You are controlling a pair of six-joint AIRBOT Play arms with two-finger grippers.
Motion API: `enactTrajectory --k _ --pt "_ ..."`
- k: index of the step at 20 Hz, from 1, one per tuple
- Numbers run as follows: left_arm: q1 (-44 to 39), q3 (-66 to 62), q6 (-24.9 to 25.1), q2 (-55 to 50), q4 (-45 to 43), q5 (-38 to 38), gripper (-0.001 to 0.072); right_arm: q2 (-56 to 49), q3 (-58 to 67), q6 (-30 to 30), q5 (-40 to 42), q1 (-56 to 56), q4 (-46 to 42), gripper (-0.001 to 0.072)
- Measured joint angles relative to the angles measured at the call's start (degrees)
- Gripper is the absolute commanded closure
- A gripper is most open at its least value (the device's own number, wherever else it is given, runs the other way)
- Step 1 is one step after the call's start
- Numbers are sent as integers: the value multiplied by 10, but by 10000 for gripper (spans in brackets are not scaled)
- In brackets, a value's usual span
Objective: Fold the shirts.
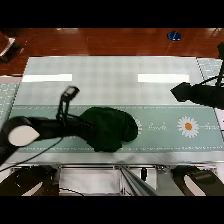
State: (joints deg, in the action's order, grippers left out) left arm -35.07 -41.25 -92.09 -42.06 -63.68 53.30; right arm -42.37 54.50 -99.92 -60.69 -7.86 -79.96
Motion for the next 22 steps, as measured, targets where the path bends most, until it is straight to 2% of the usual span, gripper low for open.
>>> enactTrajectory --k 2,4,6,7,9,12,14,16,17,18,19,22 --pt "44 -73 -8 -2 -66 41 201 -1 6 7 -10 0 -39 304" --pt "102 -118 -30 -5 -126 68 201 -2 5 -8 -37 1 -130 305" --pt "166 -126 -52 -18 -134 85 201 -3 -15 -40 -62 13 -209 305" --pt "194 -119 -50 -31 -107 87 201 -3 -33 -51 -64 23 -222 305" --pt "231 -94 13 -78 14 105 201 -3 -79 -55 -55 43 -193 305" --pt "226 -80 135 -181 172 149 201 -3 -140 -33 -29 58 -105 305" --pt "192 -89 180 -250 198 171 201 -3 -166 -18 -23 62 -58 305" --pt "150 -108 198 -311 190 182 206 -3 -184 -2 -21 64 -18 305" --pt "129 -122 199 -339 176 188 285 -3 -194 5 -23 65 2 305" --pt "110 -135 195 -363 159 188 573 -3 -205 12 -25 65 21 305" --pt "94 -150 188 -384 136 190 686 -3 -218 19 -28 65 43 305" --pt "70 -189 176 -419 86 196 685 -3 -267 47 -31 66 120 306"
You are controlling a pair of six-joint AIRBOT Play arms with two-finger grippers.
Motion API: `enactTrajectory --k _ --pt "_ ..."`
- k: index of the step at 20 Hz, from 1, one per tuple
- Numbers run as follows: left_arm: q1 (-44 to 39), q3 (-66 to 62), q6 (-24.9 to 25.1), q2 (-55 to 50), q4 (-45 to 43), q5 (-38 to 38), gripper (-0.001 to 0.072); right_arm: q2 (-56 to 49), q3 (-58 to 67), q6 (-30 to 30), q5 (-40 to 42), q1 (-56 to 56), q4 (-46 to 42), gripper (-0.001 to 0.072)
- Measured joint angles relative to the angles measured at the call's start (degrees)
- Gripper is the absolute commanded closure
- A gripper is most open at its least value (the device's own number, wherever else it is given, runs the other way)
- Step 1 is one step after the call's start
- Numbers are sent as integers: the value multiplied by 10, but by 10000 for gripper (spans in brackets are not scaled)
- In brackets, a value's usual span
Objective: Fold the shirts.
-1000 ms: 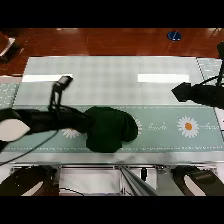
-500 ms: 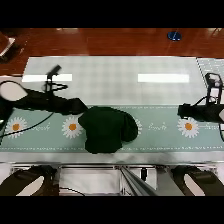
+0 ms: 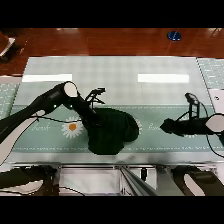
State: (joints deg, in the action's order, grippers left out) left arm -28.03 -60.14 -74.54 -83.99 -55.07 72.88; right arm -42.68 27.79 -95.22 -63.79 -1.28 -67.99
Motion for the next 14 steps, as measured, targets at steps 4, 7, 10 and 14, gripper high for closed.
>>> enactTrajectory --k 4,7,10,14 --pt "18 -42 -8 -10 -28 -1 685 -22 -41 28 8 -21 76 305" --pt "36 -55 -9 -9 -30 -1 685 -73 -51 42 43 -74 130 306" --pt "43 -61 -11 -8 -27 -2 685 -139 -47 68 92 -118 193 306" --pt "47 -63 -12 -8 -24 -3 685 -236 -6 107 123 -141 268 344"
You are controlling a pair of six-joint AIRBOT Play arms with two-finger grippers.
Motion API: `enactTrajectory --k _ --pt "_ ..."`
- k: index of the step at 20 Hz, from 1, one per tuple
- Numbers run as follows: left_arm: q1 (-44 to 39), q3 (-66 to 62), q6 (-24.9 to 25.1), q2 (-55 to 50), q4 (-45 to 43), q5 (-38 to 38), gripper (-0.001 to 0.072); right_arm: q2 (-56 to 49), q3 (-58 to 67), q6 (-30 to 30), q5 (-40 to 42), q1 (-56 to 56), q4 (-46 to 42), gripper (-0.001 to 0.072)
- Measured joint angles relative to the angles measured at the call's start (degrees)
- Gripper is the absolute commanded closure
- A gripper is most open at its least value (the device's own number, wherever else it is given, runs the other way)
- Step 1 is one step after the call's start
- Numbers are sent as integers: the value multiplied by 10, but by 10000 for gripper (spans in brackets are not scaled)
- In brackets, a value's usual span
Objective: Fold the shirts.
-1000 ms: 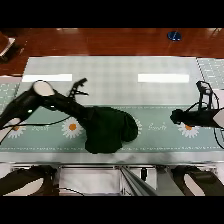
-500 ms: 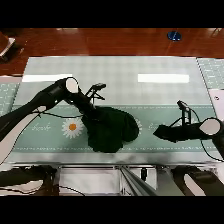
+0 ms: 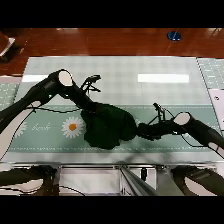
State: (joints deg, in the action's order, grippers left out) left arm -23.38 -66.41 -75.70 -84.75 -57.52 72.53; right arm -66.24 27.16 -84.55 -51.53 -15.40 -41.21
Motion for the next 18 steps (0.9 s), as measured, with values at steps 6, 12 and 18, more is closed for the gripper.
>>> enactTrajectory --k 6,12,18 --pt "4 -12 -2 5 10 -6 685 -95 96 113 -26 -4 95 696" --pt "54 -186 -1 79 43 -37 685 -44 424 97 -129 49 10 697" --pt "107 -419 0 177 63 -89 685 19 841 39 -210 72 -157 697"
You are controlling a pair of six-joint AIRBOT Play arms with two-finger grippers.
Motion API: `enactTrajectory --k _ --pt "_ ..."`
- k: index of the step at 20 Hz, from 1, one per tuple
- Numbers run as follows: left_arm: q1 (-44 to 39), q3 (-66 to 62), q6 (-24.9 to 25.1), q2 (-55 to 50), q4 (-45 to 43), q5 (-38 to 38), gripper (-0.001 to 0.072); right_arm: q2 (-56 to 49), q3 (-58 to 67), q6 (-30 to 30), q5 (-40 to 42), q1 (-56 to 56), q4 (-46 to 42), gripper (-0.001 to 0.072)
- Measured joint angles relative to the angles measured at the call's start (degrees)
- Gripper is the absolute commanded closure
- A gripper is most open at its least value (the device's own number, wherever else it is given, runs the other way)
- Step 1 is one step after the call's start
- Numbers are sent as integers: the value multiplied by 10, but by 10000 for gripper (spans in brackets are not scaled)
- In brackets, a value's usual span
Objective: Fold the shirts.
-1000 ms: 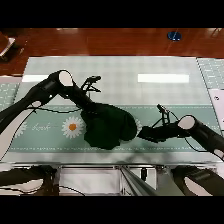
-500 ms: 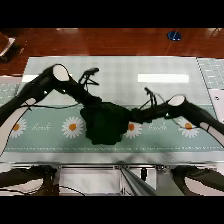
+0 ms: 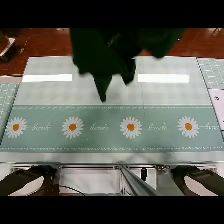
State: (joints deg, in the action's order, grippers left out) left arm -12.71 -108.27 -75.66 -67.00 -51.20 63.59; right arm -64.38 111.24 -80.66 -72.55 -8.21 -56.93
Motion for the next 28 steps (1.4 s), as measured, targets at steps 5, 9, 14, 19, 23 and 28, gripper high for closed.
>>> enactTrajectory --k 5,9,14,19,23,28 --pt "28 -66 0 97 -23 20 685 103 97 -21 -33 3 -137 697" --pt "34 -77 -11 158 -35 99 685 171 114 -30 -75 3 -202 697" --pt "36 -36 -43 194 -23 184 685 206 96 -45 -127 3 -231 696" --pt "37 130 -52 192 3 200 685 203 -41 -53 -133 3 -215 696" --pt "37 299 -42 161 13 125 685 148 -161 -56 -90 3 -205 697" --pt "37 407 -11 38 21 -30 684 -18 -216 -58 7 3 -169 696"
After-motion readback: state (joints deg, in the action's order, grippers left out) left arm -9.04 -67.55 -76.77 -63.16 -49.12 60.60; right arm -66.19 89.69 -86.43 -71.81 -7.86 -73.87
